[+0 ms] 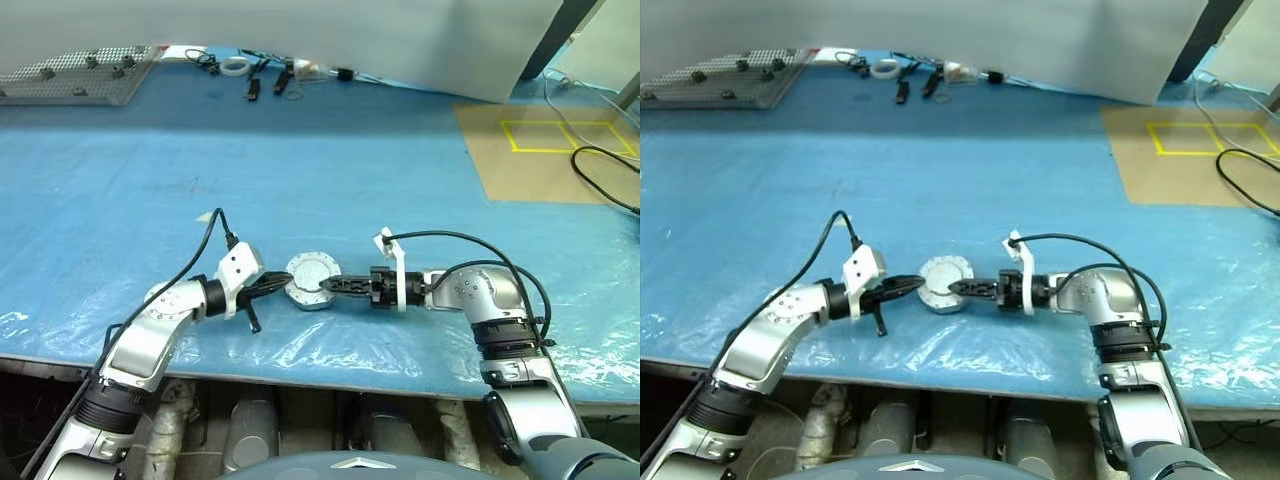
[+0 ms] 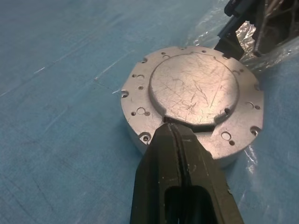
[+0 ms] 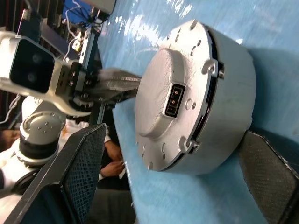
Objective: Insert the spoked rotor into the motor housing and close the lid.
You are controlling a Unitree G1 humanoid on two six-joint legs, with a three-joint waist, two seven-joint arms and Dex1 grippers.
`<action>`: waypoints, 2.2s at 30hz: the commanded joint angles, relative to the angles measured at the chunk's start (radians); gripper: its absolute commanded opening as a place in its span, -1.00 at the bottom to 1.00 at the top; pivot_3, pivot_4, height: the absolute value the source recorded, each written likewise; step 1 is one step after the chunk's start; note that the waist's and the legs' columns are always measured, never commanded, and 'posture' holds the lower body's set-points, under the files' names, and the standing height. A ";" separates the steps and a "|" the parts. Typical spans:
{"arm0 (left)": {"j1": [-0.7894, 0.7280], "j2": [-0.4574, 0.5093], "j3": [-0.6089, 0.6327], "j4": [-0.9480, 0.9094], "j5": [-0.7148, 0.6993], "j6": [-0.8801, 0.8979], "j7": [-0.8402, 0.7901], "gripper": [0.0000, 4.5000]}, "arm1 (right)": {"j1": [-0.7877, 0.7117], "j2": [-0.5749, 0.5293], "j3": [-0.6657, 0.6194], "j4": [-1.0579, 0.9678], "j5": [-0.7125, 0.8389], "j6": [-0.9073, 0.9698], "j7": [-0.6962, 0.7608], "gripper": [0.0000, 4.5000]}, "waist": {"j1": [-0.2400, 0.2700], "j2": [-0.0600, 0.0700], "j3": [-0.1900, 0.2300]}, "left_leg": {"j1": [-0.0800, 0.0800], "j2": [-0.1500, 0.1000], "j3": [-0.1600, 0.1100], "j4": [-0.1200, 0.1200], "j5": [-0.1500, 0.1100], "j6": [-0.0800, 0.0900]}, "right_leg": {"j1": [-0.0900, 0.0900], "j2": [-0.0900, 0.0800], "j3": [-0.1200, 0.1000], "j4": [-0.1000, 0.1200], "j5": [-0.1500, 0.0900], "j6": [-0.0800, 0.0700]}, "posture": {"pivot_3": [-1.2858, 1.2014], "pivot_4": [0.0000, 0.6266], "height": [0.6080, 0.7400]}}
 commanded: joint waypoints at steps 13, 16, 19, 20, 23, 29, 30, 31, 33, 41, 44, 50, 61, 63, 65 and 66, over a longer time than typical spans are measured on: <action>0.002 -0.013 -0.026 0.184 0.047 -0.136 -0.019 -1.00 | 0.013 0.023 0.006 -0.050 0.042 -0.015 -0.001 -0.16 | 0.005 0.000 0.000 | 0.000 -0.001 0.001 -0.001 0.000 0.000 | 0.000 -0.001 0.000 -0.001 0.000 0.000 | 0.03 -0.52 1.00; 0.002 -0.018 -0.025 0.203 0.051 -0.156 -0.023 -1.00 | 0.019 0.022 0.010 -0.051 0.042 -0.019 0.000 -0.43 | 0.004 0.000 0.000 | 0.002 0.000 0.001 -0.001 0.000 0.000 | 0.001 0.000 0.001 0.000 0.000 0.000 | 0.03 -0.52 1.00; 0.009 -0.019 -0.022 0.206 0.041 -0.166 -0.038 -1.00 | 0.018 0.028 0.004 -0.047 0.045 -0.018 -0.005 -0.43 | 0.004 0.000 0.000 | 0.003 0.000 0.001 -0.001 0.000 0.000 | 0.002 0.000 0.001 0.000 0.000 0.000 | 0.03 -0.52 1.00; 0.019 -0.017 -0.019 0.191 0.025 -0.162 -0.051 -1.00 | 0.017 0.030 0.003 -0.044 0.044 -0.020 -0.006 -0.43 | 0.003 0.000 -0.001 | 0.003 0.000 0.001 -0.001 0.000 0.000 | 0.002 -0.001 0.001 0.000 0.000 0.000 | 0.03 -0.52 1.00; 0.034 -0.021 0.001 0.145 -0.012 -0.132 -0.056 -1.00 | 0.012 0.037 0.000 -0.031 0.040 -0.023 -0.013 -0.43 | 0.002 0.000 0.000 | 0.002 0.000 0.001 -0.002 0.000 0.000 | 0.001 -0.001 0.001 0.000 0.000 0.000 | 0.03 -0.52 1.00; 0.033 -0.011 0.114 -0.002 -0.167 0.027 -0.027 -1.00 | 0.003 0.063 -0.030 0.001 0.037 -0.014 -0.050 -0.43 | -0.002 0.000 0.000 | 0.001 0.000 0.002 -0.003 0.001 -0.001 | -0.001 0.000 0.001 0.000 0.000 0.000 | 0.03 -0.52 1.00; 0.037 -0.005 0.136 -0.029 -0.206 0.072 -0.028 -1.00 | 0.001 0.064 -0.035 0.004 0.040 -0.014 -0.049 -0.43 | -0.002 0.000 0.000 | 0.000 0.000 0.002 -0.003 0.001 -0.001 | -0.003 0.000 0.001 0.001 0.000 0.000 | 0.03 -0.52 1.00; 0.046 0.004 0.155 -0.051 -0.241 0.110 -0.035 -1.00 | -0.003 0.068 -0.045 0.007 0.048 -0.013 -0.047 -0.43 | -0.002 0.000 0.000 | -0.002 0.000 0.002 -0.003 0.001 -0.001 | -0.004 0.000 0.001 0.001 0.000 0.000 | 0.03 -0.52 1.00; 0.060 0.011 0.195 -0.064 -0.297 0.168 -0.037 -1.00 | -0.016 0.073 -0.068 0.011 0.068 -0.010 -0.045 -0.43 | -0.002 0.000 0.000 | -0.004 0.000 0.002 -0.003 0.001 -0.001 | -0.006 0.000 0.001 0.000 0.000 0.000 | 0.03 -0.52 1.00; 0.023 -0.047 0.407 0.006 -0.522 0.350 0.088 -1.00 | -0.058 0.075 -0.110 -0.026 0.125 -0.007 -0.018 -0.43 | 0.002 0.000 0.000 | -0.020 0.000 0.002 0.001 0.003 0.001 | -0.021 0.000 0.000 0.005 0.002 0.003 | 0.03 -0.52 1.00; 0.015 -0.073 0.418 0.031 -0.525 0.365 0.129 -0.87 | -0.080 0.082 -0.126 -0.045 0.155 -0.002 -0.023 -0.43 | 0.003 -0.001 0.000 | -0.023 0.000 0.002 0.005 0.003 0.002 | -0.024 0.000 0.000 0.010 0.003 0.004 | 0.03 -0.52 1.00; 0.005 -0.143 0.503 0.002 -0.739 0.480 0.150 -0.13 | -0.134 0.111 -0.179 -0.064 0.210 0.019 -0.070 -0.43 | 0.002 -0.001 0.001 | -0.023 0.001 0.002 0.008 0.003 0.001 | -0.024 0.000 0.000 0.013 0.002 0.003 | 0.03 -0.52 1.00; 0.017 -0.192 0.481 -0.083 -0.879 0.570 0.224 0.98 | -0.235 0.107 -0.219 -0.030 0.220 -0.008 -0.100 -0.43 | 0.004 -0.002 0.001 | -0.023 0.001 0.002 0.009 0.002 0.000 | -0.023 0.000 0.000 0.013 0.003 0.004 | 0.03 -0.52 1.00; 0.016 -0.170 0.431 -0.109 -0.870 0.618 0.230 0.98 | -0.256 0.111 -0.235 -0.031 0.235 -0.001 -0.106 -0.43 | 0.004 -0.002 0.001 | -0.023 0.001 0.002 0.009 0.002 0.000 | -0.023 0.000 0.000 0.013 0.003 0.004 | 0.03 -0.52 1.00; -0.011 -0.192 0.439 -0.112 -0.905 0.613 0.243 0.98 | -0.261 0.114 -0.239 -0.038 0.246 0.007 -0.107 -0.43 | 0.003 -0.002 0.001 | -0.023 0.001 0.002 0.009 0.002 0.000 | -0.024 0.000 0.000 0.013 0.003 0.004 | 0.03 -0.52 1.00; -0.024 -0.204 0.442 -0.115 -0.914 0.604 0.246 0.98 | -0.260 0.116 -0.241 -0.039 0.249 0.010 -0.110 -0.43 | 0.003 -0.002 0.001 | -0.023 0.001 0.002 0.009 0.002 0.000 | -0.024 0.000 0.000 0.013 0.003 0.004 | 0.03 -0.52 1.00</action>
